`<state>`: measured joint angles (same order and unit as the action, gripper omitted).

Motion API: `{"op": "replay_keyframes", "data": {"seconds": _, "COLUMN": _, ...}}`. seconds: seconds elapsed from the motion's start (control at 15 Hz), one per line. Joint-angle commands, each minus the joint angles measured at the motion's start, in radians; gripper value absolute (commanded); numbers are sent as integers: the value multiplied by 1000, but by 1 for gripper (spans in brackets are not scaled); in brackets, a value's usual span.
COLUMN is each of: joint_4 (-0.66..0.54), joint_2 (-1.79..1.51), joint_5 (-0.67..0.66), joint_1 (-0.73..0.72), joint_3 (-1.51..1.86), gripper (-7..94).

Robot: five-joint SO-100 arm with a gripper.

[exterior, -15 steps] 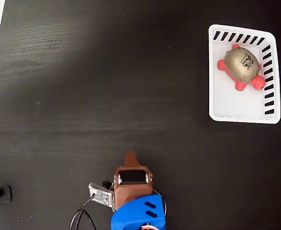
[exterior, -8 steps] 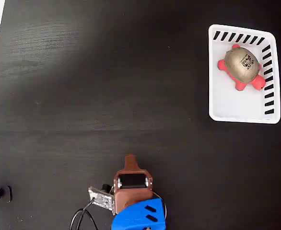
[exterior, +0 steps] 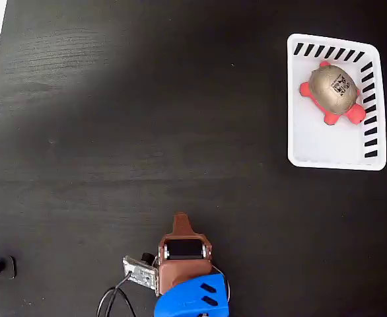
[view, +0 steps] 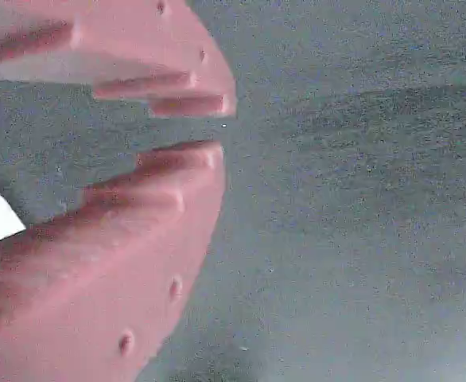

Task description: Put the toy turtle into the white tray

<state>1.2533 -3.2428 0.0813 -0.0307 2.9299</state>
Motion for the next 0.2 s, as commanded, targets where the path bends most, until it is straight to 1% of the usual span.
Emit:
{"op": "replay_keyframes", "data": {"seconds": 0.0, "joint_4": 11, "joint_2": -11, "joint_5": 8, "joint_1": -5, "joint_3": -11, "gripper": 0}}
{"op": "replay_keyframes", "data": {"seconds": 0.13, "joint_4": 11, "joint_2": -11, "joint_5": 8, "joint_1": -5, "joint_3": -11, "gripper": 0}}
